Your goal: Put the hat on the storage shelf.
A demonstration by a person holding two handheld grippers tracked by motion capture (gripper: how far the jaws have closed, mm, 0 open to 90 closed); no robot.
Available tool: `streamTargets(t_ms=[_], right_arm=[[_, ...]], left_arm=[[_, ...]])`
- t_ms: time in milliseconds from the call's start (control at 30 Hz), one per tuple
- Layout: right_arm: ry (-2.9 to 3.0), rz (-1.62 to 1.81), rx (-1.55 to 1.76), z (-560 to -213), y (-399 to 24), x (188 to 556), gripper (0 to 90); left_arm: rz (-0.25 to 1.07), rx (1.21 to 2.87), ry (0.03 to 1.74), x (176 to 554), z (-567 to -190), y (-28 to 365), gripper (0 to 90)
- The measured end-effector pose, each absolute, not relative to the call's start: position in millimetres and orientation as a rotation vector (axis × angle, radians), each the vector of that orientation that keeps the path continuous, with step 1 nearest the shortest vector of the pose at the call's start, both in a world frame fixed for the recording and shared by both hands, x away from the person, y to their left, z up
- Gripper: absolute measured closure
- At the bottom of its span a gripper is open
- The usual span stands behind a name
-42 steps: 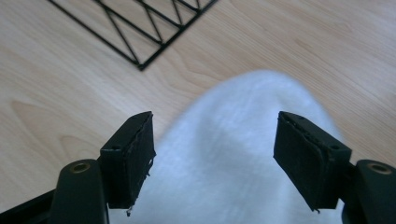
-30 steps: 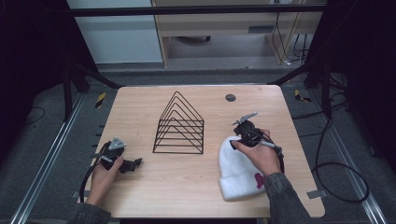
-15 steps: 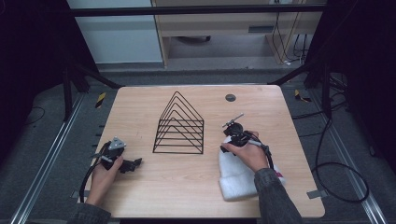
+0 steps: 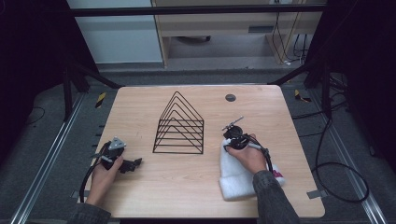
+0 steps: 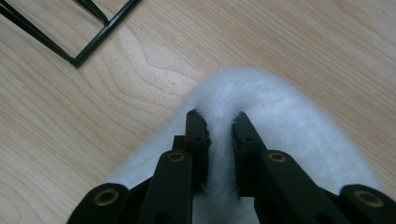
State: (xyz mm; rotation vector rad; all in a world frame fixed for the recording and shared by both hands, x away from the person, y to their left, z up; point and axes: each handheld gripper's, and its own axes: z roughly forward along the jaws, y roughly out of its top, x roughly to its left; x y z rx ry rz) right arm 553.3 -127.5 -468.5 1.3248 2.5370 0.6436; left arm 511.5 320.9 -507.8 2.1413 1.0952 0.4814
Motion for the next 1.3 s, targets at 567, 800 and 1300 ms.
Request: streamTargets(t_ms=[567,800,1300], right_arm=[[2.2,1.145,1.168,-382,-177,476,83.4],[2.094,1.228,1.092,-356,-181,449,84.0],[1.992,1.316,0.983,-305,-150,456,84.4]], left_arm=[[0.482,2.141,1.095,512,-508,321,0.0],[0.481,2.142,1.096,511,-508,321,0.0],[0.477,2.146,1.084,511,-508,321,0.0]])
